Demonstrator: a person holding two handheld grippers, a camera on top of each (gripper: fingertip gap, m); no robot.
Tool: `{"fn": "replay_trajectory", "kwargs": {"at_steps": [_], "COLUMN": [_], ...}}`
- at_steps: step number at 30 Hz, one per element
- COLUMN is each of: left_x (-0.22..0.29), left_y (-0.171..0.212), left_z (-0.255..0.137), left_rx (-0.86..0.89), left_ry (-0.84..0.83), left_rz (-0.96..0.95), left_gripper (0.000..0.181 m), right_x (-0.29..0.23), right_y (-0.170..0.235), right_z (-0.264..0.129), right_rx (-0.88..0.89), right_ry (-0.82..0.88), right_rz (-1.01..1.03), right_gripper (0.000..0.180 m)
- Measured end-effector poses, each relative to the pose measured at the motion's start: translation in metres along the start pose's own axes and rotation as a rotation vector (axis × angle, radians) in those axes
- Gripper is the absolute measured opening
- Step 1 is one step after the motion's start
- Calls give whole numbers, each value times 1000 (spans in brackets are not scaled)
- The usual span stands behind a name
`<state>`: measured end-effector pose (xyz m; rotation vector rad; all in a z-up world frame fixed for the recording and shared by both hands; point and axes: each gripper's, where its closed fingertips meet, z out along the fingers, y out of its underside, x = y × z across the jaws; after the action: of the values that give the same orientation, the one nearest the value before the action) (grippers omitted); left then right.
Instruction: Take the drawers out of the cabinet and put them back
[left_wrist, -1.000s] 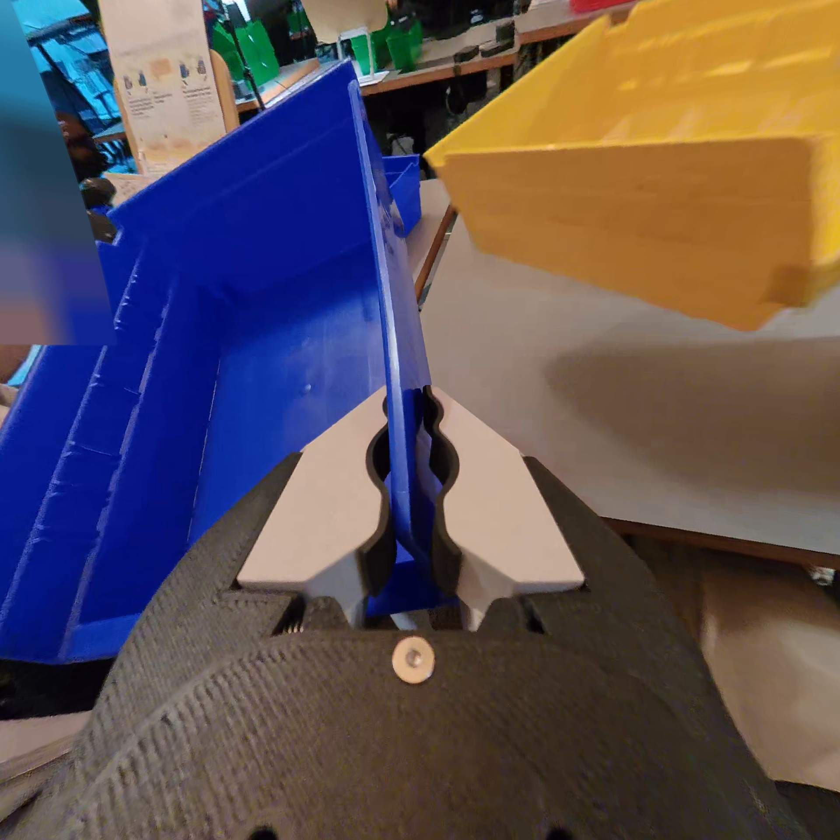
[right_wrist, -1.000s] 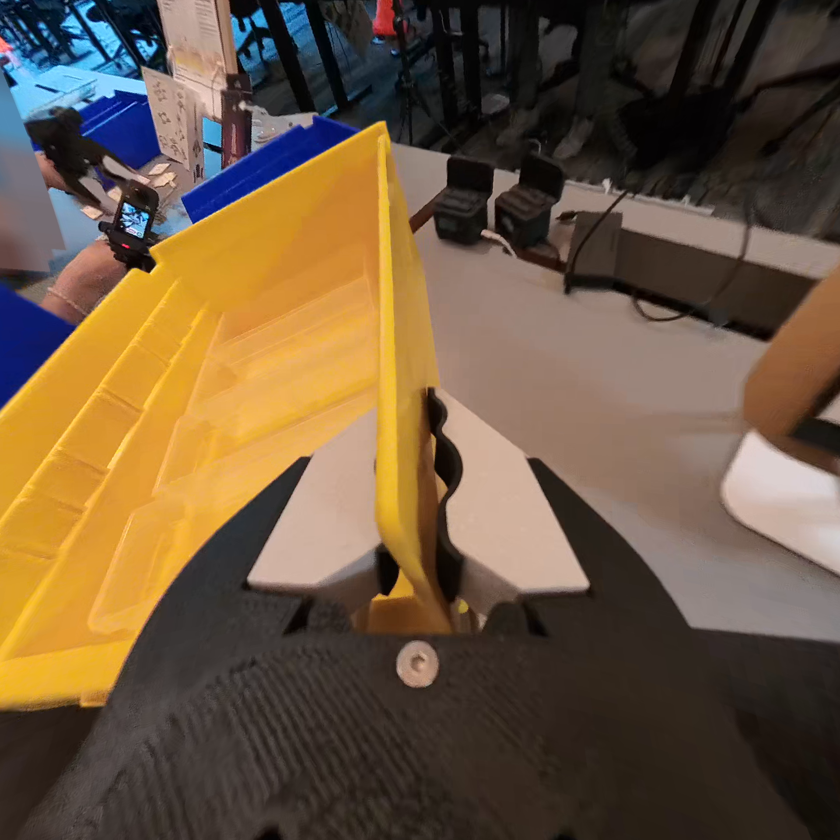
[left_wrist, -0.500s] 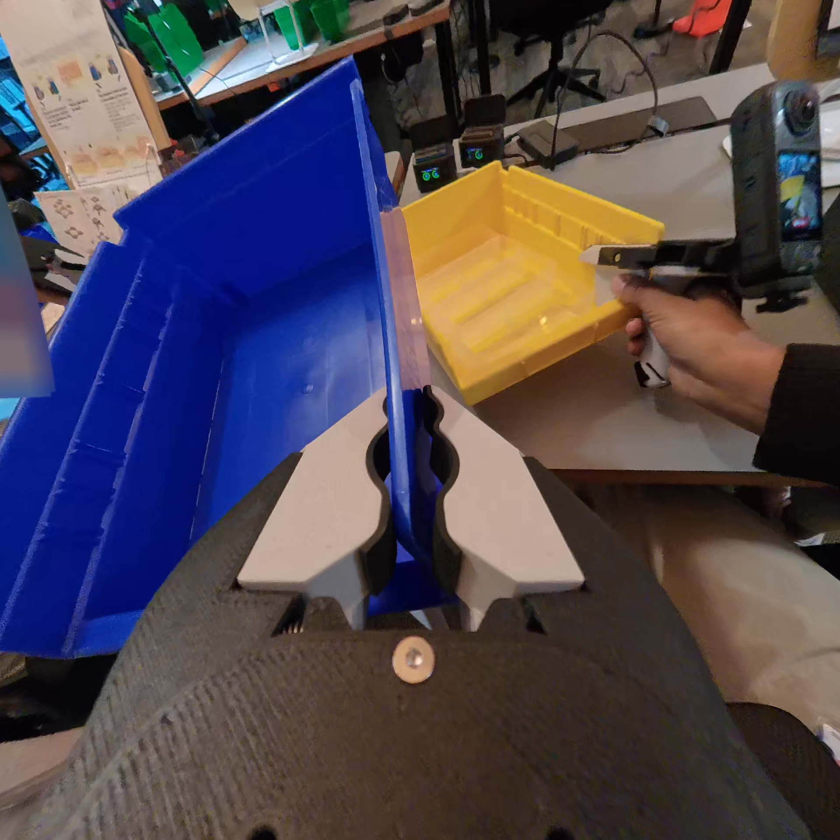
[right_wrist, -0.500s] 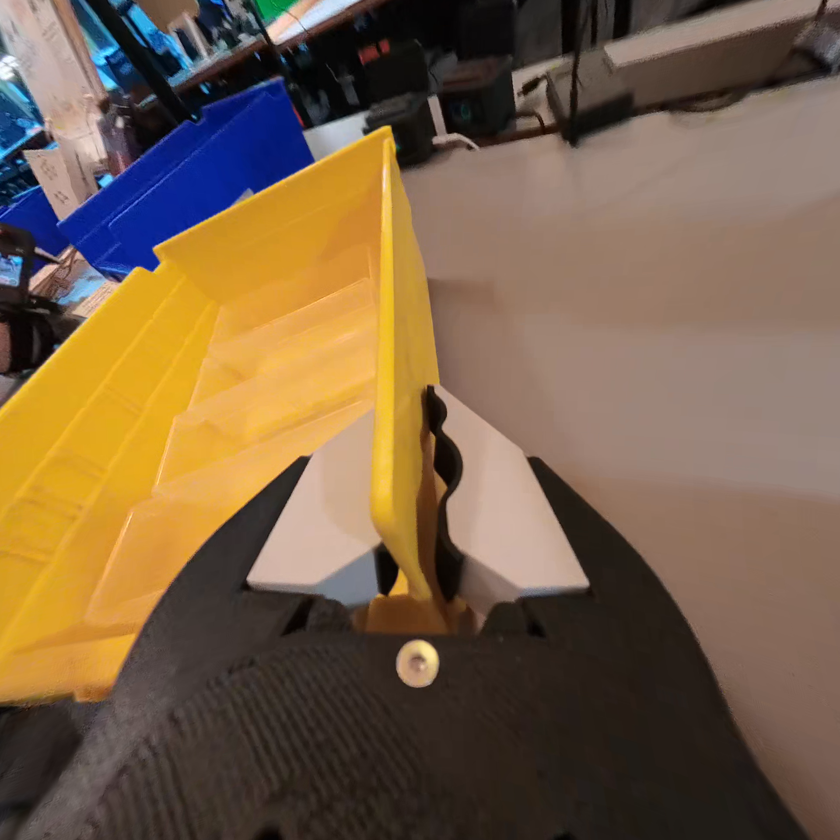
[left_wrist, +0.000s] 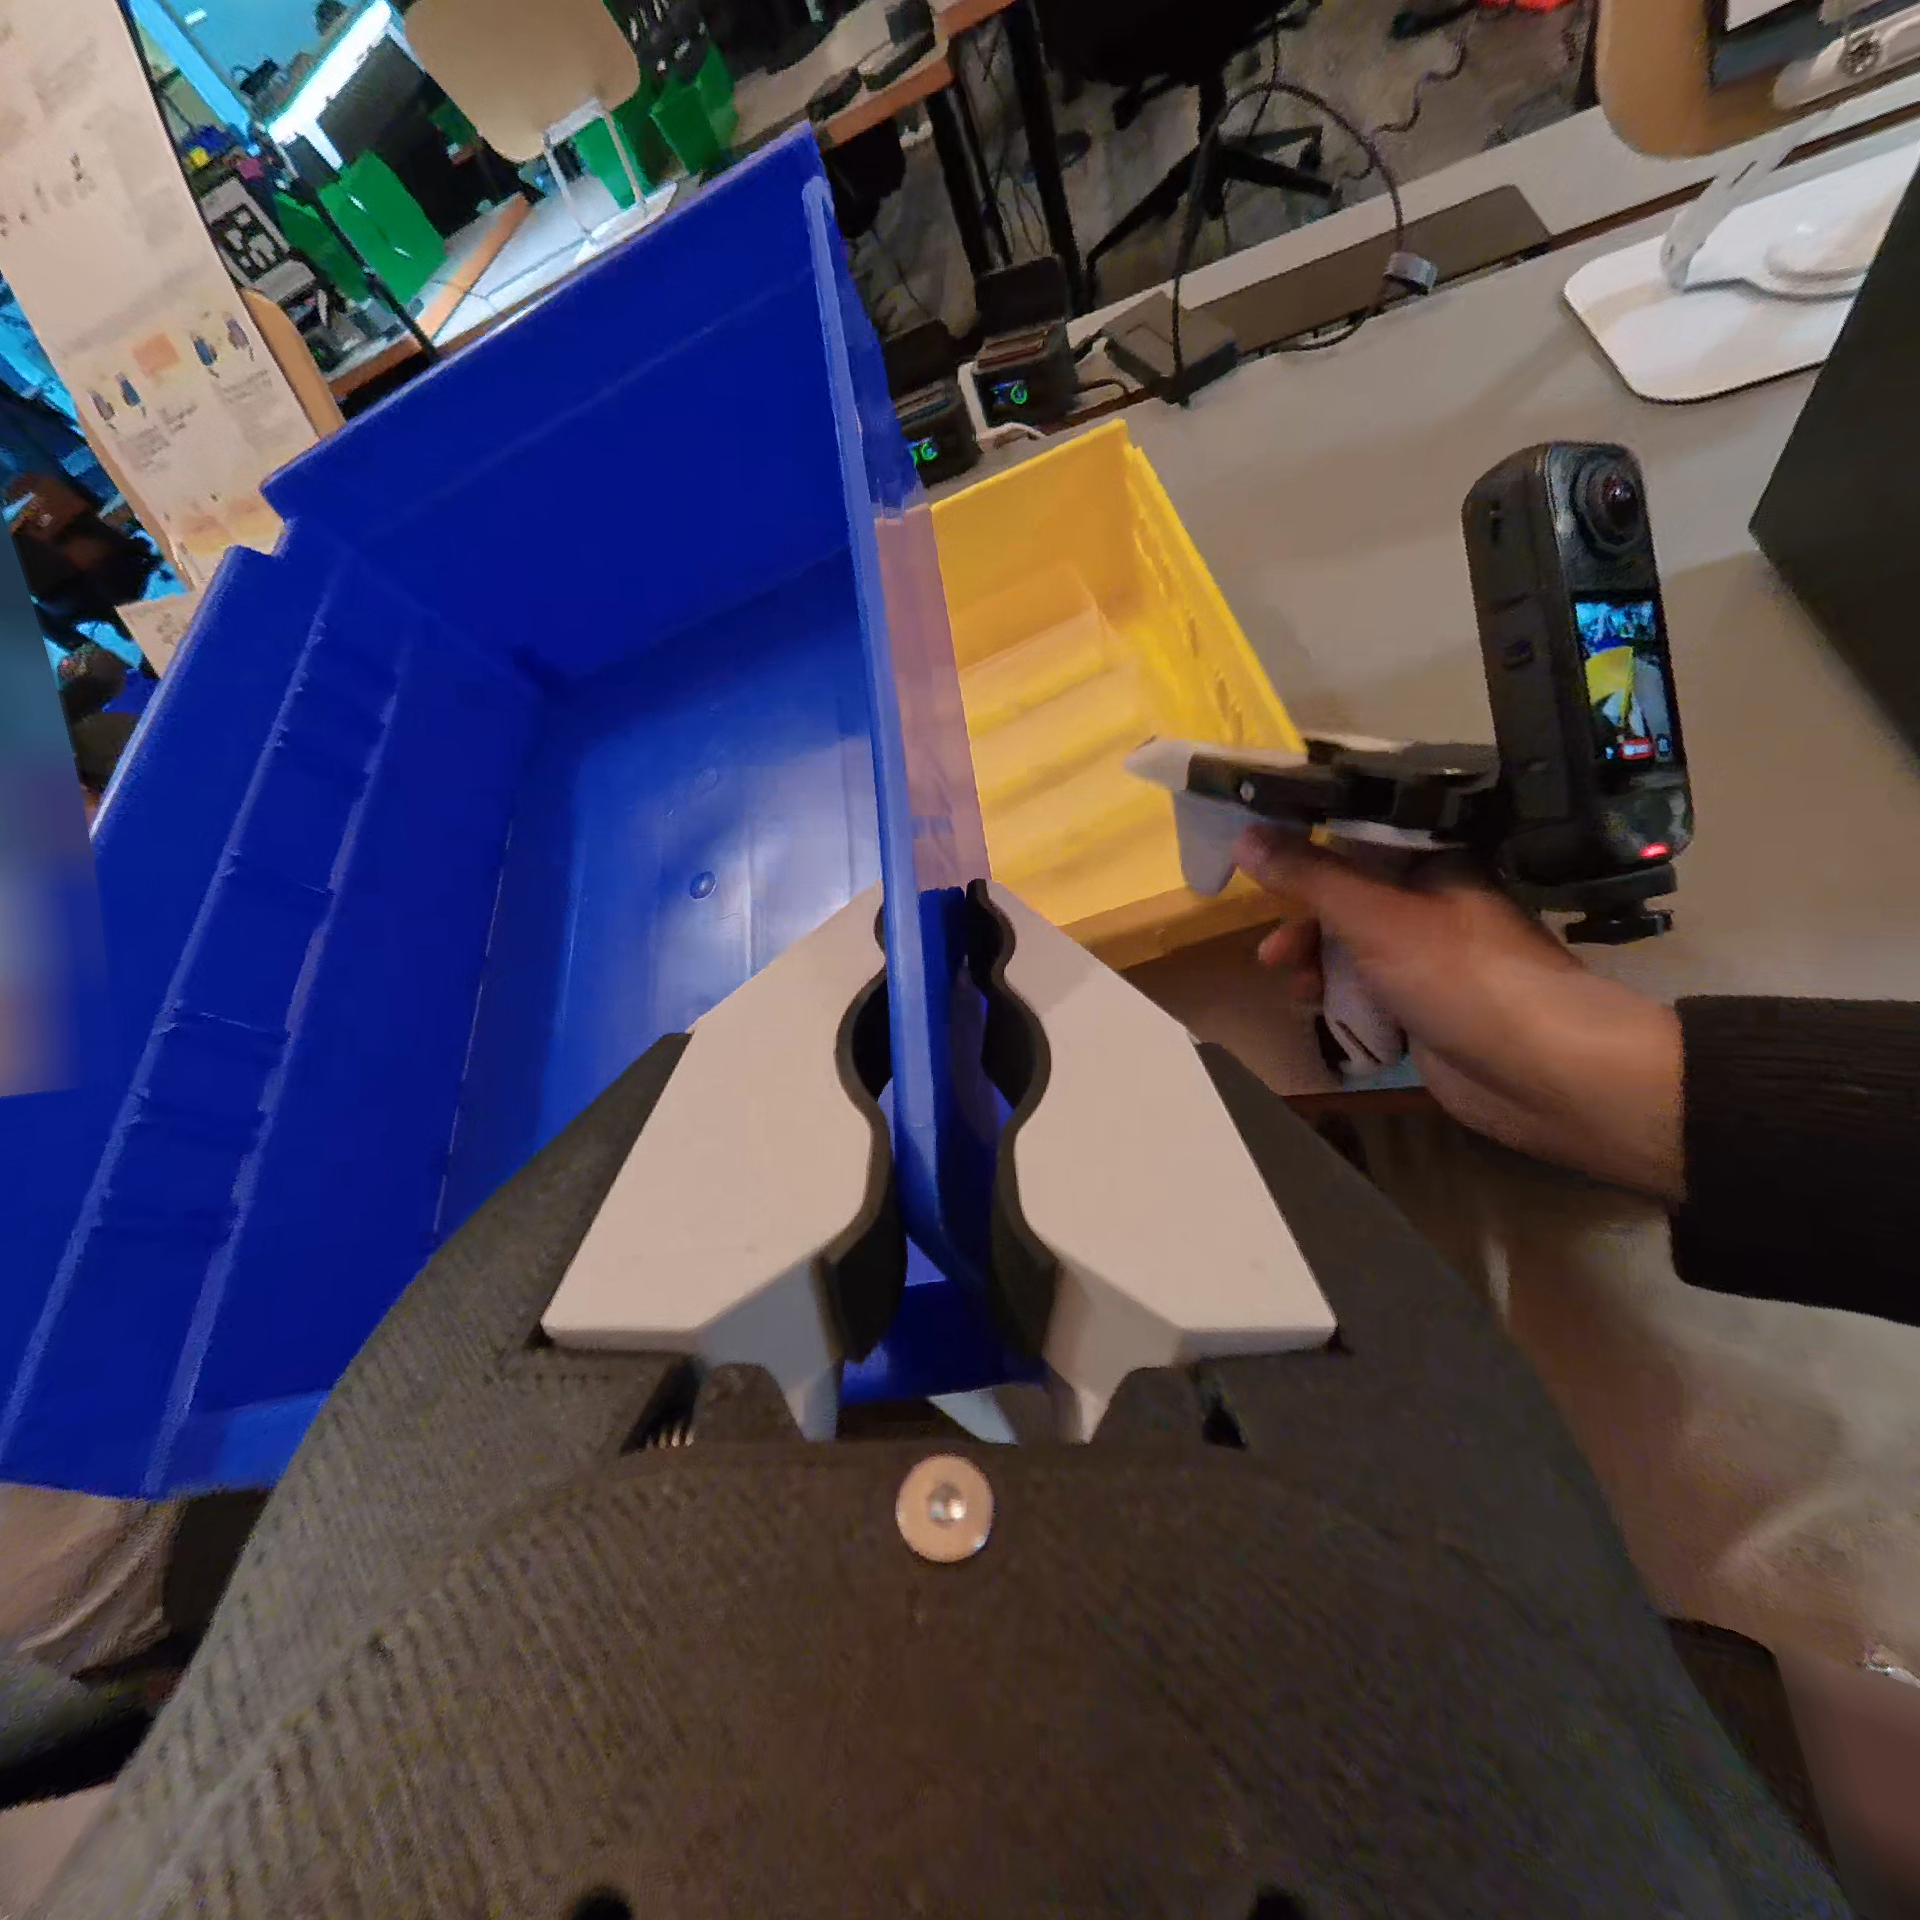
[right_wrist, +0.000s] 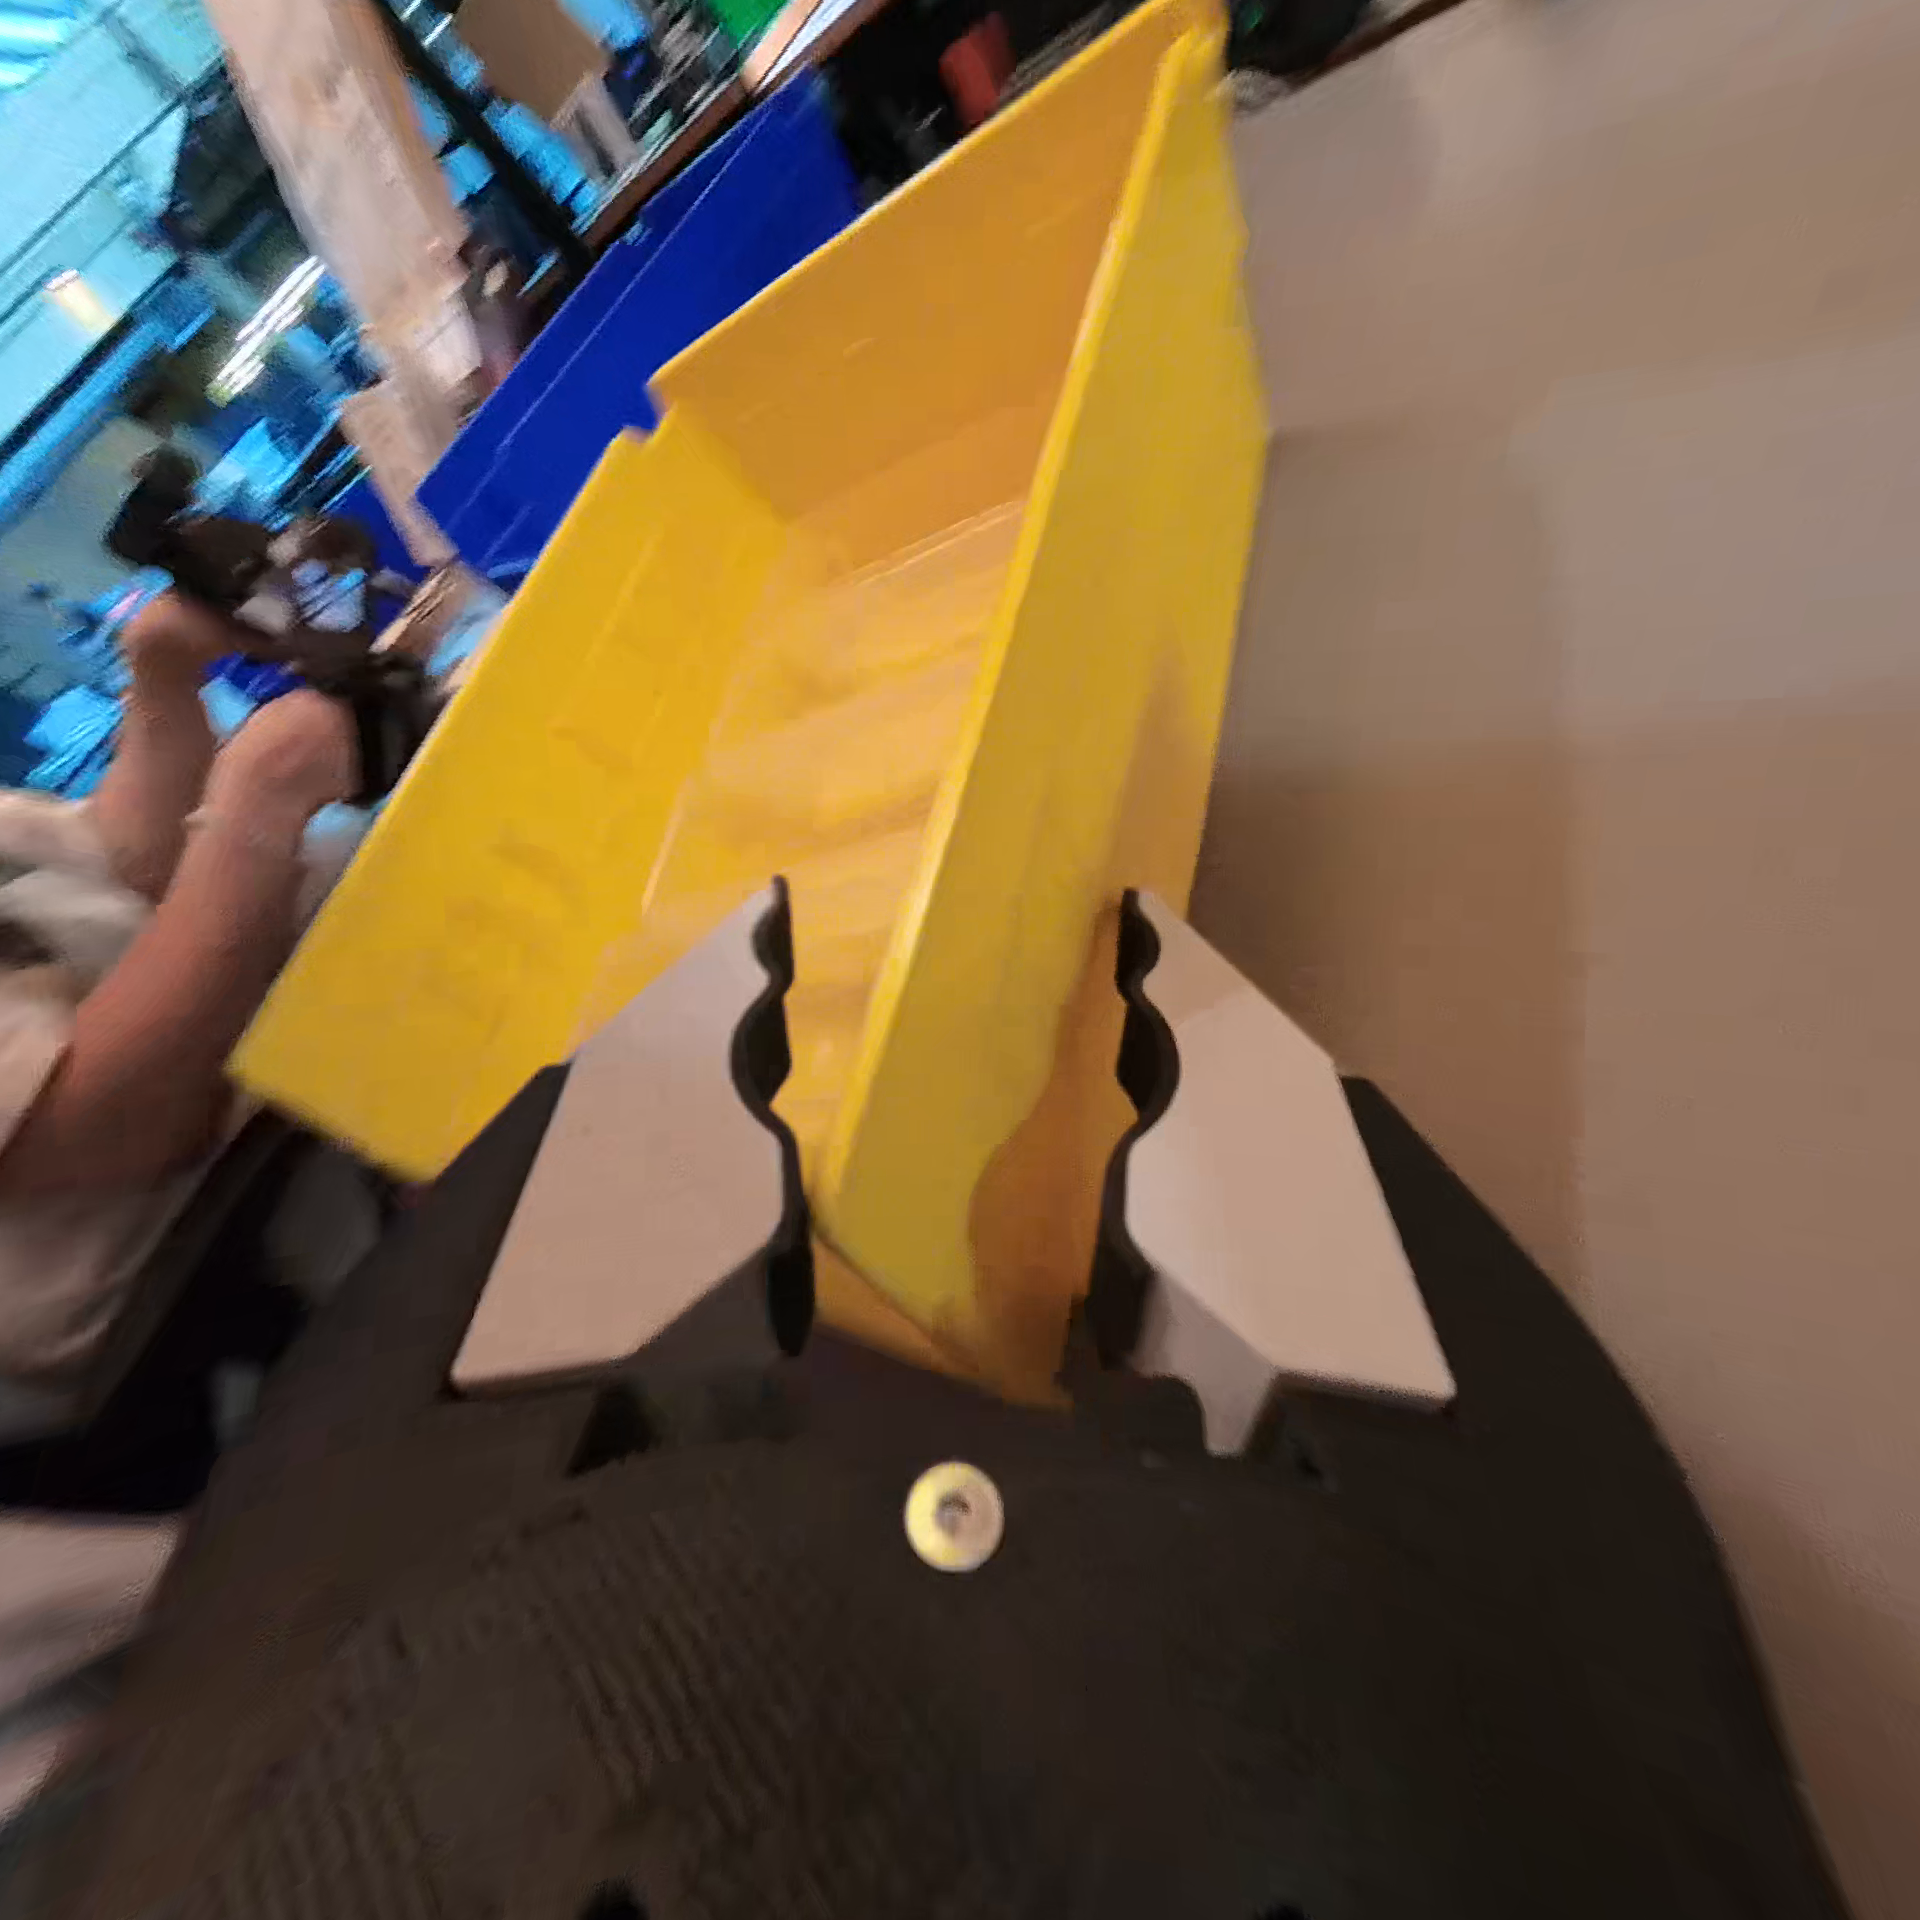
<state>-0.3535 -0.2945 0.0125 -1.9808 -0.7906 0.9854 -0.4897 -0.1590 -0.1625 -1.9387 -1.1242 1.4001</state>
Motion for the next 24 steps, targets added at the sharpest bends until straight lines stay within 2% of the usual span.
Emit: {"fn": "replay_trajectory", "kwargs": {"at_steps": [3,5,8,10,11,12,16,19,24], "left_x": [6,12,28,46,57,69,126,181,296], "left_y": [-9,-15,-32,-46,-54,-62,-103,-134,-191], "left_z": [-5,-11,-24,-40,-51,-62,-106,-137,-180], "left_rx": [35,61,108,130,140,155,278,358,479], "left_ry": [16,30,71,103,115,128,206,333,626], "left_rz": [10,17,26,57,87,118,218,271,392], "left_gripper": [5,5,5,5,5,5,5,4,4], "right_x": [-16,-25,-40,-40,-36,-25,38,94,206], "right_y": [16,14,5,9,12,12,-11,-56,-148], "right_z": [-29,-65,-139,-202,-234,-261,-341,-391,-489], "right_rx": [-122,-166,-231,-312,-334,-334,-189,36,450], "right_ry": [-135,-244,-497,-705,-790,-818,-732,-573,-436], "right_rz": [5,-18,-117,-192,-208,-223,-361,-459,-323], "right_gripper": [66,71,69,51,60,62,59,56,54]}}
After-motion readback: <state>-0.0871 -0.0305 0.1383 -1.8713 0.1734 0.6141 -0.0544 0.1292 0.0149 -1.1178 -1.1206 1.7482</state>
